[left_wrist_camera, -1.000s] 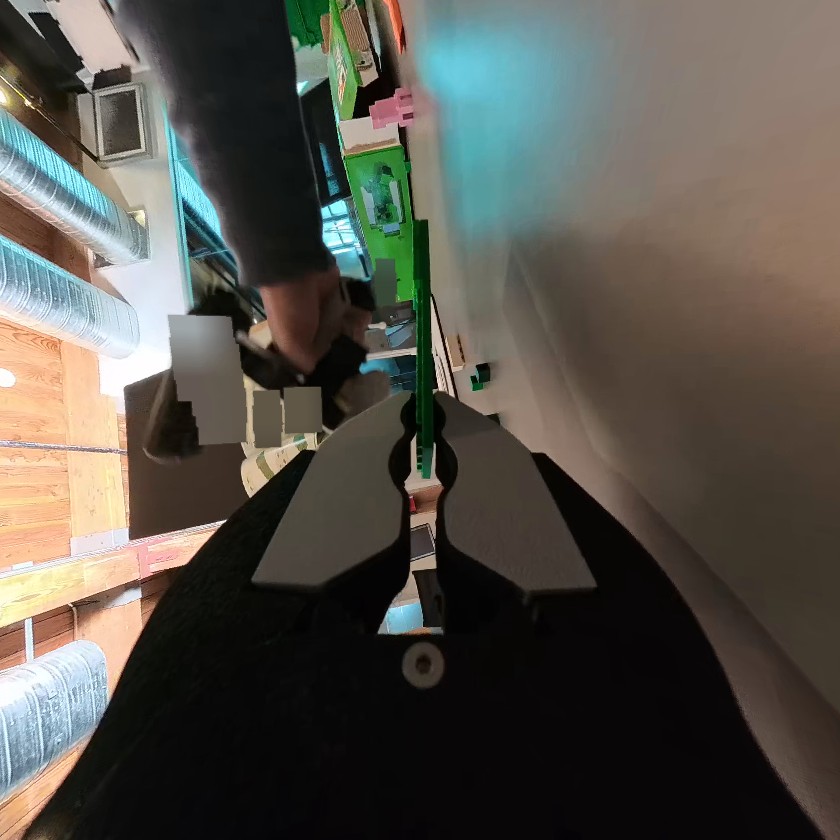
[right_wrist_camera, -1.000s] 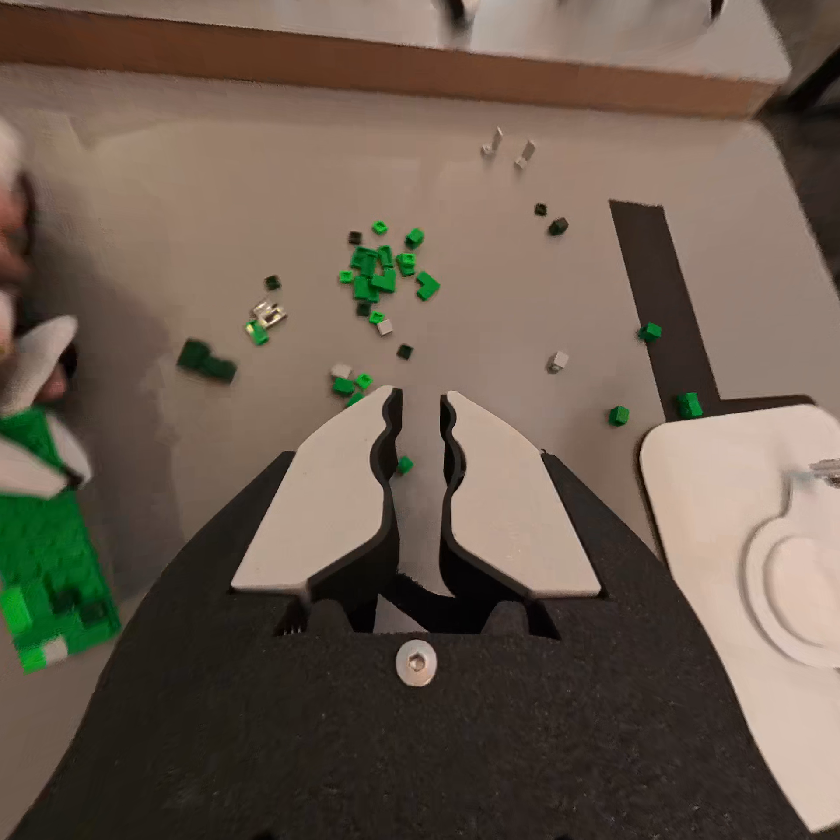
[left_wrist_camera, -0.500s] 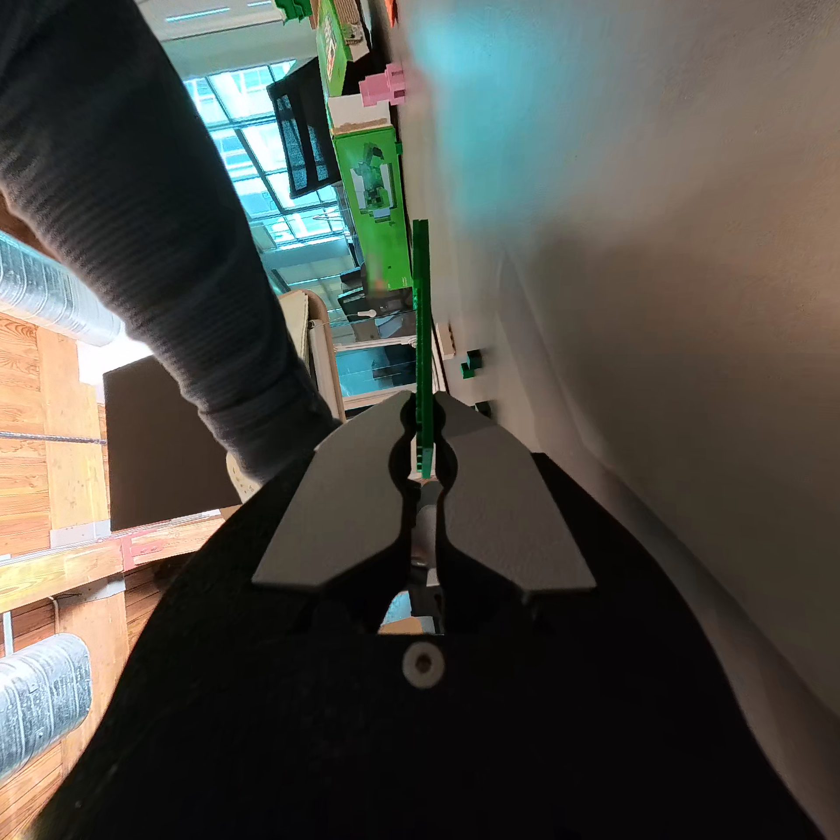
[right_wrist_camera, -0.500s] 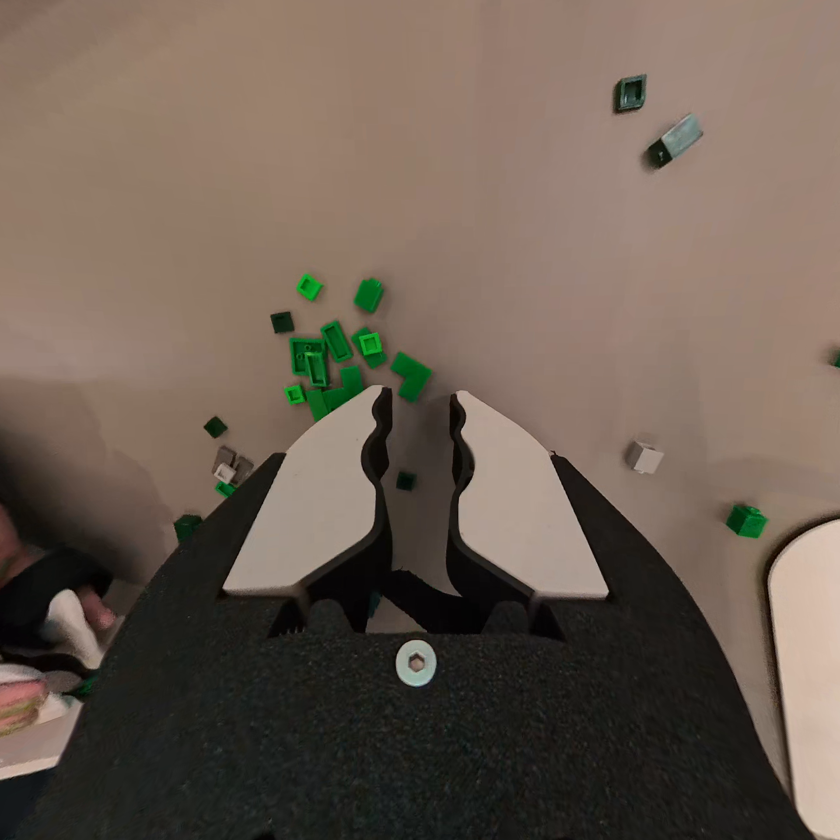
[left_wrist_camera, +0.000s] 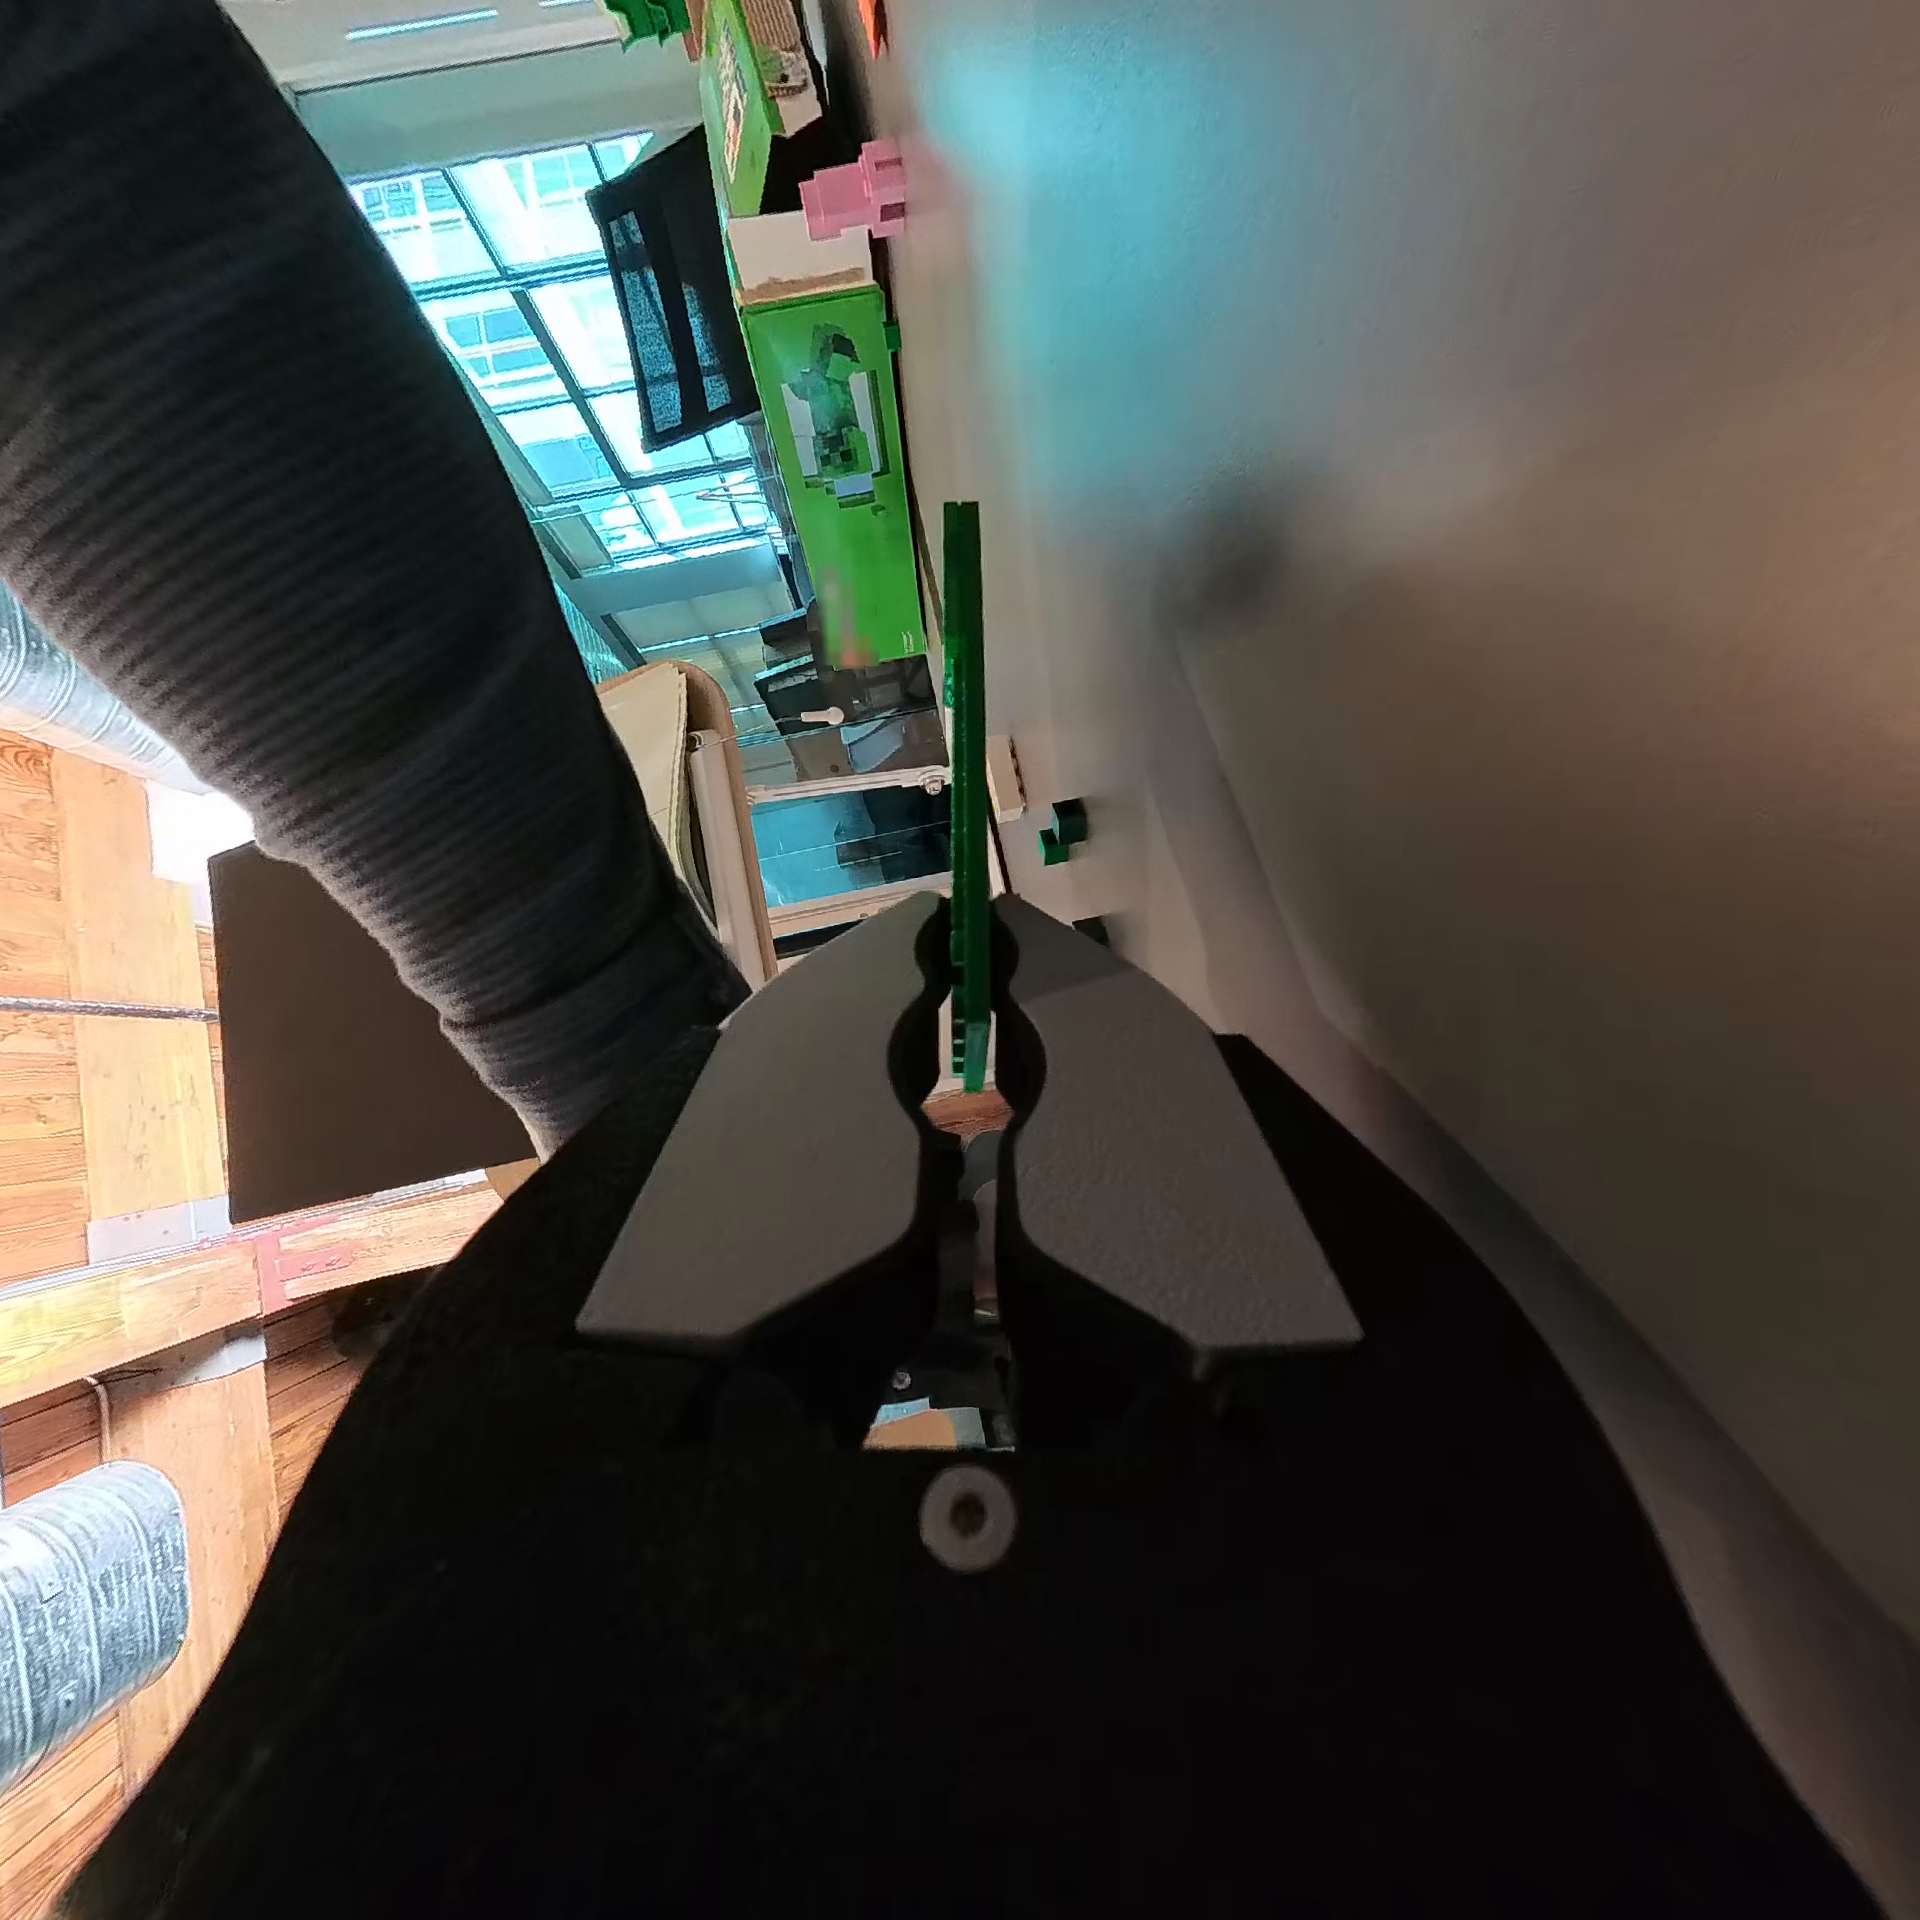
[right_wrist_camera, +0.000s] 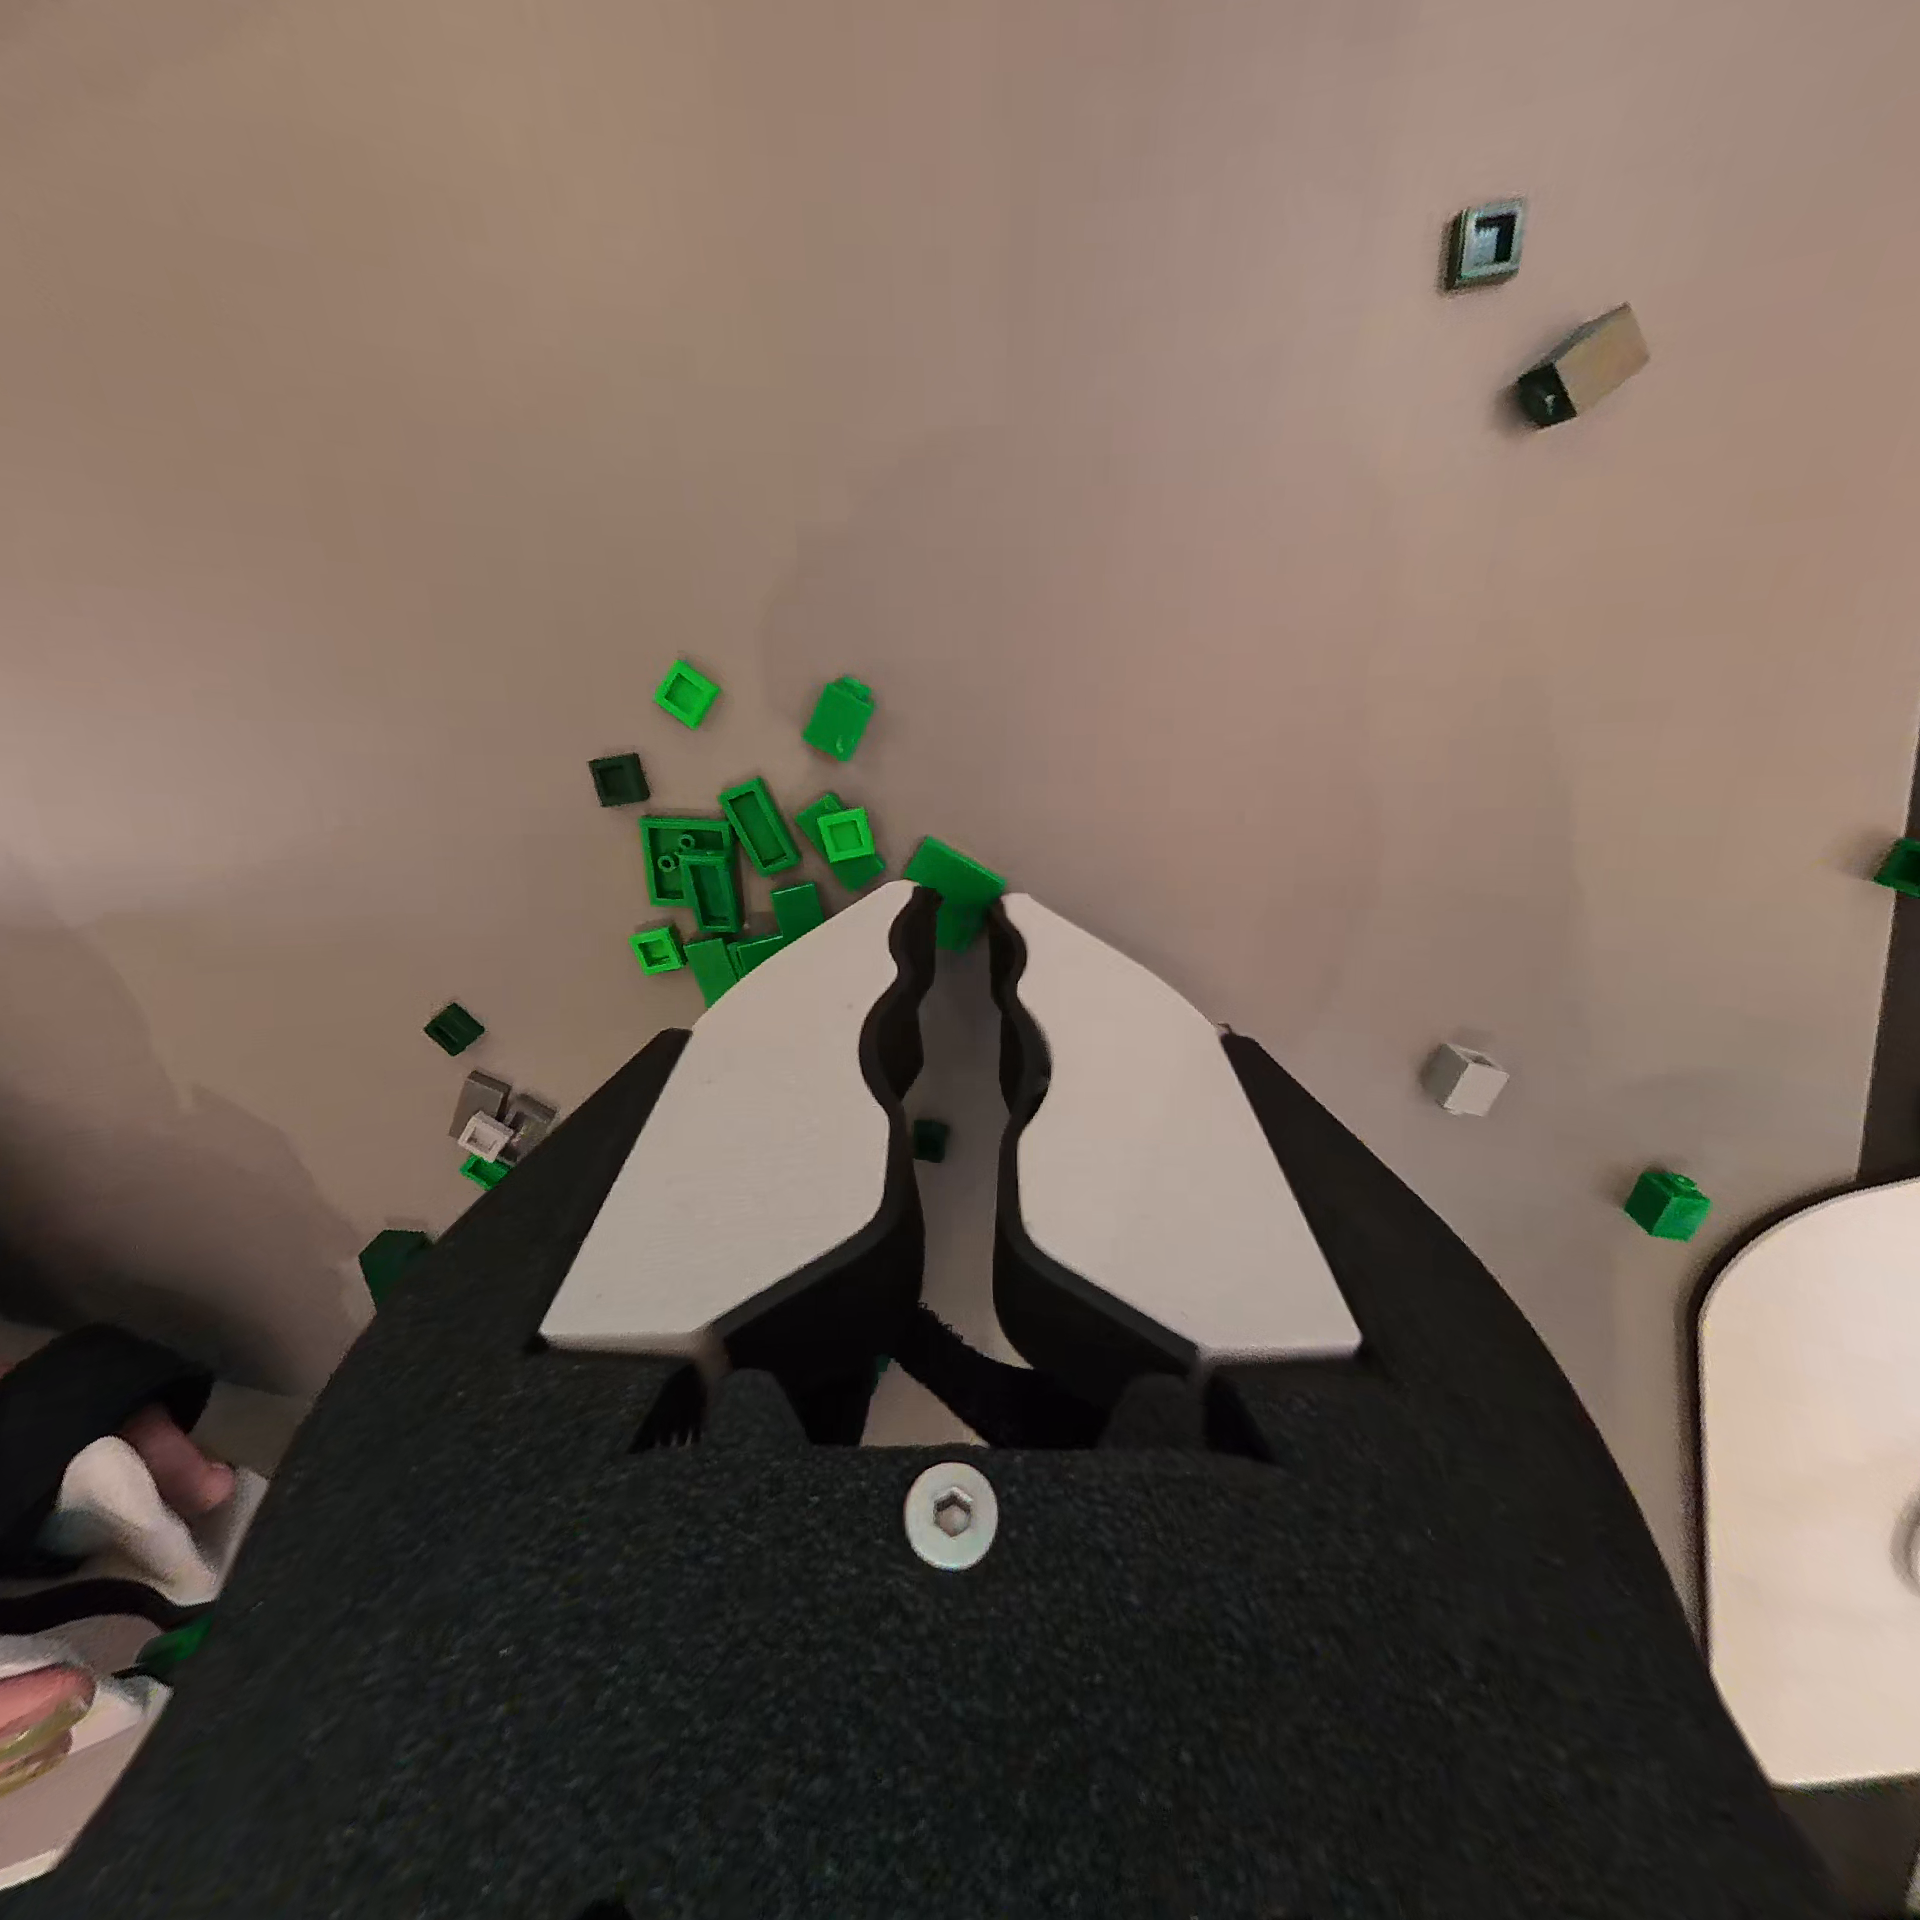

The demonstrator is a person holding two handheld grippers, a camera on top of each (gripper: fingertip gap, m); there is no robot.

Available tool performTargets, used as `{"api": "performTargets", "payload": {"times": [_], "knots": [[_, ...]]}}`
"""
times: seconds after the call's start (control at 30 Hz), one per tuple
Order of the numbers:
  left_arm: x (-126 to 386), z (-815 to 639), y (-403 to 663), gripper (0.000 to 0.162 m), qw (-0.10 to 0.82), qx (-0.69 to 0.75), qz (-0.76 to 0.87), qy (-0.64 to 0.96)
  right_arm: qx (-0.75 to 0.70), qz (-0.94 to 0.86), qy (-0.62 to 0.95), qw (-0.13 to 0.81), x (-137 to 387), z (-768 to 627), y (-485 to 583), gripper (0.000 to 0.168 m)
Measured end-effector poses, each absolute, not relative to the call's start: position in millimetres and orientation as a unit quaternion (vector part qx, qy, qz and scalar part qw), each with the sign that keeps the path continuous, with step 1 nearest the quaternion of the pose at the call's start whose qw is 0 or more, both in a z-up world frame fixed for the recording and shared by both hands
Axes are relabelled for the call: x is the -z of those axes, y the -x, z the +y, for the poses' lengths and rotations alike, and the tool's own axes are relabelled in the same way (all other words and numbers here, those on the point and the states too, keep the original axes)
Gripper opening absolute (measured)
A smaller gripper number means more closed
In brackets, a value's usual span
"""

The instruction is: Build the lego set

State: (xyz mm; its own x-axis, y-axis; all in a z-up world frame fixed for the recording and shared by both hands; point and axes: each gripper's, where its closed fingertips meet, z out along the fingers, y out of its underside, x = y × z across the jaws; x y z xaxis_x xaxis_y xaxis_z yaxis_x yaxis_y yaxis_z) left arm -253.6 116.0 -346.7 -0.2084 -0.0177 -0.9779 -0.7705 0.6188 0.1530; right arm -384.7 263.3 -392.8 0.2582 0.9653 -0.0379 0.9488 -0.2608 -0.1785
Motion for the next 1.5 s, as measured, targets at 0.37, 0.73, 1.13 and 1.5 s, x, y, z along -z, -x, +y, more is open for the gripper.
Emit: {"api": "performTargets", "payload": {"times": [0.37, 0.73, 1.13, 1.5], "knots": [[346.3, 117.6, 252.9, 0.005, 0.567, -0.331, 0.698, 0.285, -0.146, -0.642, 0.746, 0.099, 361.8, 244.8, 353.9, 0.008], [340.0, 112.9, 247.2, 0.004, 0.583, -0.333, 0.690, 0.270, -0.273, -0.703, 0.647, 0.112, 311.0, 153.6, 267.4, 0.008], [333.2, 108.9, 246.5, 0.004, 0.602, -0.330, 0.677, 0.265, -0.202, -0.811, 0.539, 0.104, 328.9, 102.4, 227.0, 0.008], [331.6, 106.7, 247.3, 0.004, 0.607, -0.330, 0.674, 0.262, -0.148, -0.854, 0.484, 0.122, 335.4, 103.7, 224.2, 0.008]]}}
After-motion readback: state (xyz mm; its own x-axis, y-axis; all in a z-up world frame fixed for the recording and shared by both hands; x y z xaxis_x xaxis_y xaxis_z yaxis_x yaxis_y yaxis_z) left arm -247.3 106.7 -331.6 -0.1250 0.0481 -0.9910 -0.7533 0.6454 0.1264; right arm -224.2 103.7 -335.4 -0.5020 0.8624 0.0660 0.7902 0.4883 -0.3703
